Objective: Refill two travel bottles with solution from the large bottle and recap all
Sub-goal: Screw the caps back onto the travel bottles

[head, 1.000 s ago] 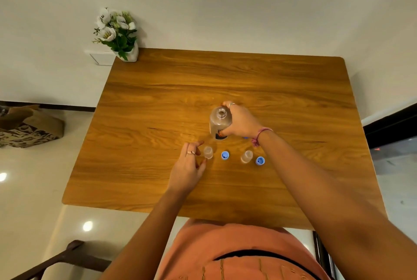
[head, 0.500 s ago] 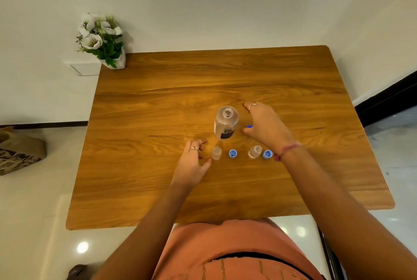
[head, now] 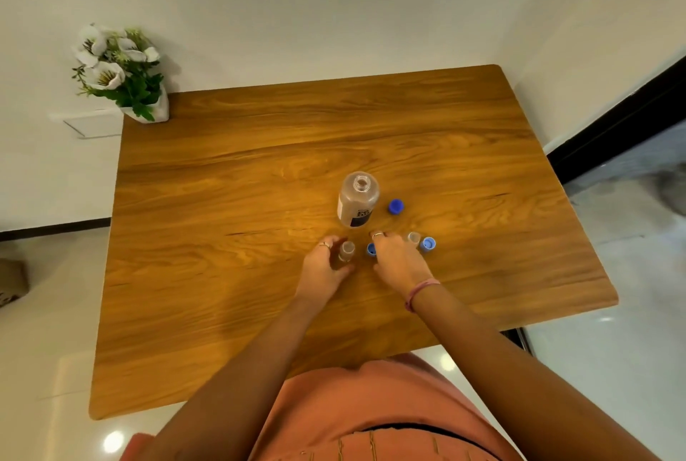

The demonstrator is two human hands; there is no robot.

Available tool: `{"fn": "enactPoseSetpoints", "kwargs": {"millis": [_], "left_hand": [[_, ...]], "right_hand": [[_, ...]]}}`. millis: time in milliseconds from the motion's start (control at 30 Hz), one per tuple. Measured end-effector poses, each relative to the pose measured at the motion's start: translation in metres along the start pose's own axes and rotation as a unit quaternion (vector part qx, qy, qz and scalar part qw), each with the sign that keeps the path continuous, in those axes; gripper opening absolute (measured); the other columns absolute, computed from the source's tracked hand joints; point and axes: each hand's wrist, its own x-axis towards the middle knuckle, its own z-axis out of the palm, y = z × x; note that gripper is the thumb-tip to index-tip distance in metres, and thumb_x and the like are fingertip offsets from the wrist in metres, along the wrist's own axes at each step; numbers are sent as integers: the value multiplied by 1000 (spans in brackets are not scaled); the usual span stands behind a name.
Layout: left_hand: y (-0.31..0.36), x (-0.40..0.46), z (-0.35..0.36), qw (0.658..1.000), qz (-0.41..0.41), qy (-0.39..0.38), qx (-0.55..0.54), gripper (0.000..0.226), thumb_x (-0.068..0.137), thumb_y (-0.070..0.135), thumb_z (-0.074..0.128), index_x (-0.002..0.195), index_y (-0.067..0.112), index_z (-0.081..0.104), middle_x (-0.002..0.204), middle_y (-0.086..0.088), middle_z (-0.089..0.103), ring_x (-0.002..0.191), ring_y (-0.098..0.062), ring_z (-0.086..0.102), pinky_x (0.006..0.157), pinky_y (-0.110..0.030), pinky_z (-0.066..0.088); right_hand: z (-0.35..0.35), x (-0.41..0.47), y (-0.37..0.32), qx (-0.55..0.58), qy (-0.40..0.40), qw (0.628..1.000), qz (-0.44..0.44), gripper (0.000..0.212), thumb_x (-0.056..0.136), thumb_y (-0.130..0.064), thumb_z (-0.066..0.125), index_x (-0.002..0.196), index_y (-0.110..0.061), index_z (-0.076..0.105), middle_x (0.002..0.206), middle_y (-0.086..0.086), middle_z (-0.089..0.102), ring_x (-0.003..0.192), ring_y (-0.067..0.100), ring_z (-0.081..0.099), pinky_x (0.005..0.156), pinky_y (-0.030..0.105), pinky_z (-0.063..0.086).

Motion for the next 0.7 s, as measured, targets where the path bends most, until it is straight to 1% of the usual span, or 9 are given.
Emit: {"fn": "enactPoseSetpoints", "kwargs": {"millis": [67,200,267,367,500,533,567,633,700], "left_hand": [[-1,1,-1,1000,5,8,-12,48,78,11,74,122,14,55,123,-2,60,115,-14,54,95,-19,38],[-4,2,0,1000,4,8,-24,44,76,11,75,117,15,59,118,-2,63,111,-15,58,100,-31,45],[-3,3,0,1000,2,6,-20,44,77,13,75,118,15,59,120,-1,63,112,-15,57,101,-33,46],[-1,3,-2,1000,8,6,-5,46,78,14,74,121,16,59,122,1,61,113,-13,55,99,-27,44],[11,-3,-10,998,48,27,-40,40,77,15,76,114,16,62,114,3,63,103,-6,55,85,-15,43],[15,-5,-13,997,53,35,-53,39,76,16,76,113,16,63,112,5,62,102,-4,55,83,-14,43],[19,-7,-15,995,56,42,-70,39,75,16,77,111,17,63,111,6,62,102,-5,56,84,-17,46],[28,-11,-20,991,65,52,-109,38,74,17,78,109,19,63,112,4,64,105,-10,58,87,-29,52],[39,-17,-26,984,77,66,-143,39,74,18,79,109,19,63,111,2,64,104,-10,60,87,-33,54]], "right_hand": [[7,3,1,-6,7,1000,-2,41,94,-12,48,135,-9,38,127,13,53,114,26,54,89,34,47],[13,4,1,-2,18,1000,2,39,96,-15,45,134,-11,40,125,12,54,112,26,56,88,35,49],[14,3,1,0,19,1000,0,37,96,-16,45,133,-12,41,126,11,54,112,26,55,88,34,48],[11,-1,1,14,25,1000,-2,36,96,-16,45,132,-13,43,126,10,54,111,26,56,88,34,48],[-2,-11,0,51,69,996,-9,33,92,-17,50,125,-13,49,119,9,57,107,25,57,89,34,48],[-8,-14,0,60,82,995,-14,31,91,-18,52,123,-14,51,117,8,59,105,25,57,89,35,47],[-14,-17,1,67,97,993,-20,30,91,-18,53,120,-14,53,114,8,60,103,24,58,89,36,47],[-26,-24,3,92,133,986,-29,28,89,-19,56,116,-14,56,110,6,62,100,22,59,86,36,49],[-40,-30,7,123,169,978,-31,27,87,-19,60,113,-14,58,108,5,62,97,19,60,84,34,51]]}}
